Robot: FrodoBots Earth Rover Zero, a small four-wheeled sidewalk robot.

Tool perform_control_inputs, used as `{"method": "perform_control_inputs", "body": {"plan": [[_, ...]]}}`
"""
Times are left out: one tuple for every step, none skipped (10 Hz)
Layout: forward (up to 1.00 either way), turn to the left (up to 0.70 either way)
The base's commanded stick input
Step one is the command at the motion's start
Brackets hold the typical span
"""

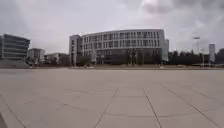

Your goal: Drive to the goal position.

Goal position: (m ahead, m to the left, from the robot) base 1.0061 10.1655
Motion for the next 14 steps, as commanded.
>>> {"method": "perform_control_inputs", "body": {"plan": [[0.04,0.7],[0.04,0.7],[0.07,0.25],[0.09,0.33],[0.09,0.32],[0.09,0.31],[0.09,0.32],[0.09,0.33],[0.09,0.34],[0.09,0.35],[0.09,0.35],[0.1,0.39],[0.1,0.39],[0.1,0.39]]}}
